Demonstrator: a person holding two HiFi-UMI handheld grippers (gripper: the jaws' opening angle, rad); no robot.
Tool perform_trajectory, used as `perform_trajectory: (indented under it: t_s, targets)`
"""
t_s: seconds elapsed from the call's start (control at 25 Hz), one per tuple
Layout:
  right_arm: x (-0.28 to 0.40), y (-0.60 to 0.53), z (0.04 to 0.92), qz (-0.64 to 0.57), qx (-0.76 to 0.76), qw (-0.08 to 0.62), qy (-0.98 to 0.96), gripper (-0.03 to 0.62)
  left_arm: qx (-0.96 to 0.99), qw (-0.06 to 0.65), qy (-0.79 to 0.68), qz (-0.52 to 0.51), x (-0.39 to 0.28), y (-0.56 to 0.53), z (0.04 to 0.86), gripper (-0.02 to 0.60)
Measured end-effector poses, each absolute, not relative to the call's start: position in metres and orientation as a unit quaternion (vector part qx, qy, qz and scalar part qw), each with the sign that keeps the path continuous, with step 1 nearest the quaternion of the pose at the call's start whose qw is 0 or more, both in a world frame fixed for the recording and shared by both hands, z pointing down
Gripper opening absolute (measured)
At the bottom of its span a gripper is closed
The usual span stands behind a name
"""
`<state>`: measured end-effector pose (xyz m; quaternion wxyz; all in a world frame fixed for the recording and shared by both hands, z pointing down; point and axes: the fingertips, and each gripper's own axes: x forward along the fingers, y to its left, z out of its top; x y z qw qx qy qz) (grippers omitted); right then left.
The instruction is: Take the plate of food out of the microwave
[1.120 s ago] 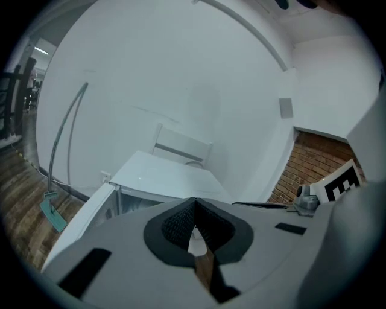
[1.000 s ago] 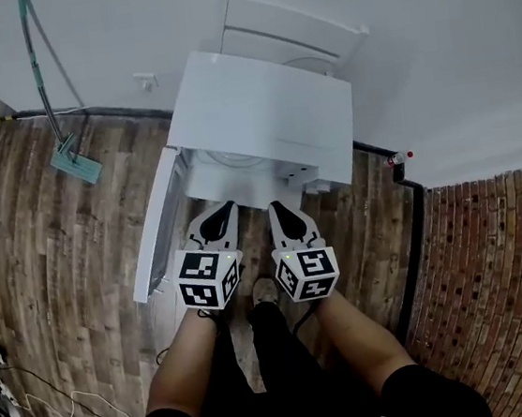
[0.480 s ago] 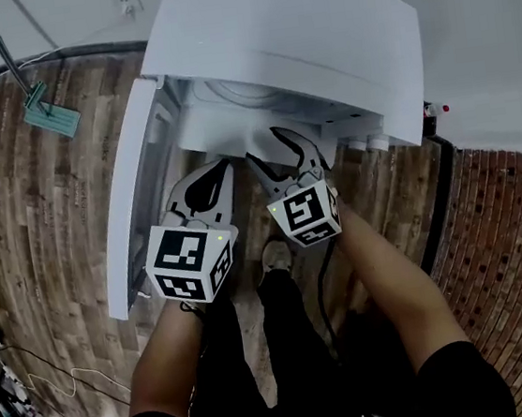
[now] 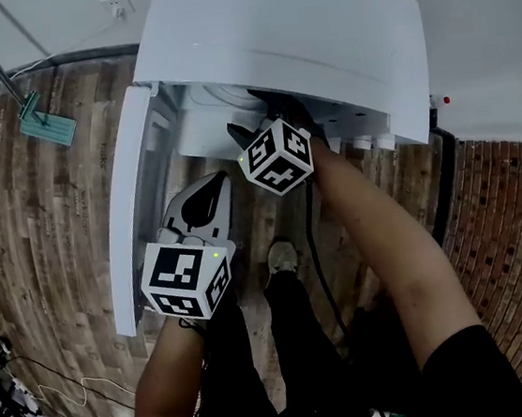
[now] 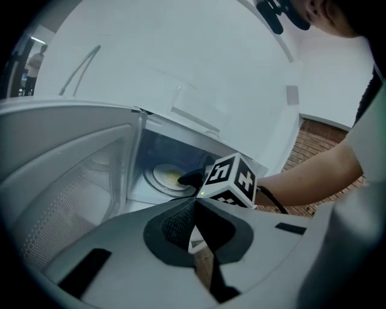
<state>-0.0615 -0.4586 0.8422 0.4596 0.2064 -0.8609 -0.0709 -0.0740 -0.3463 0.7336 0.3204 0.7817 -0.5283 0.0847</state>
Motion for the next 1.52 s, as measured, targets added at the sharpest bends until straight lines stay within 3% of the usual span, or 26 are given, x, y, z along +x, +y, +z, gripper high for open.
perform_trajectory:
  t_s: [0.2, 0.64, 0.68, 0.76, 0.8, 1.12, 1.28, 1.32, 1.4, 1.52]
  targets:
    - [-0.055, -0.466, 0.863, -0.035, 0.197, 0.509, -0.837, 0.308, 0.776, 0.327, -0.535, 0.069, -0.079, -0.347, 0.73, -0.008]
    - [-0.037, -0.441, 0.861, -0.073, 0.201, 0.501, -0.839, 0.307, 0.781, 0.331, -0.522, 0.085, -0.068, -0.338, 0.741, -0.008]
    - [-0.035, -0.443, 0.86, -0.1, 0.207, 0.504, -0.833, 0.28, 0.781, 0.333, -0.522, 0.085, -0.066, -0.337, 0.742, -0.008]
    - [-0.03, -0.448, 0.856, -0.157, 0.226, 0.503, -0.819, 0.124, 0.78, 0.335, -0.522, 0.085, -0.063, -0.337, 0.743, -0.008]
    - [-0.028, -0.45, 0.854, -0.175, 0.235, 0.501, -0.814, 0.089, 0.78, 0.336, -0.521, 0.085, -0.062, -0.336, 0.743, -0.008]
    - [-0.019, -0.451, 0.854, -0.286, 0.24, 0.517, -0.771, 0.049, 0.779, 0.341, -0.518, 0.095, -0.059, -0.329, 0.751, -0.008]
    - [-0.015, -0.45, 0.858, -0.353, 0.233, 0.526, -0.738, 0.044, 0.774, 0.343, -0.523, 0.094, -0.064, -0.328, 0.754, -0.008]
    - [-0.015, -0.45, 0.861, -0.358, 0.229, 0.53, -0.733, 0.061, 0.774, 0.344, -0.524, 0.093, -0.065, -0.327, 0.755, -0.008]
    - [-0.015, -0.451, 0.868, -0.355, 0.223, 0.54, -0.73, 0.153, 0.773, 0.346, -0.524, 0.093, -0.066, -0.327, 0.757, -0.008]
    - [-0.016, -0.455, 0.873, -0.355, 0.227, 0.551, -0.721, 0.181, 0.771, 0.349, -0.524, 0.094, -0.068, -0.324, 0.761, -0.008]
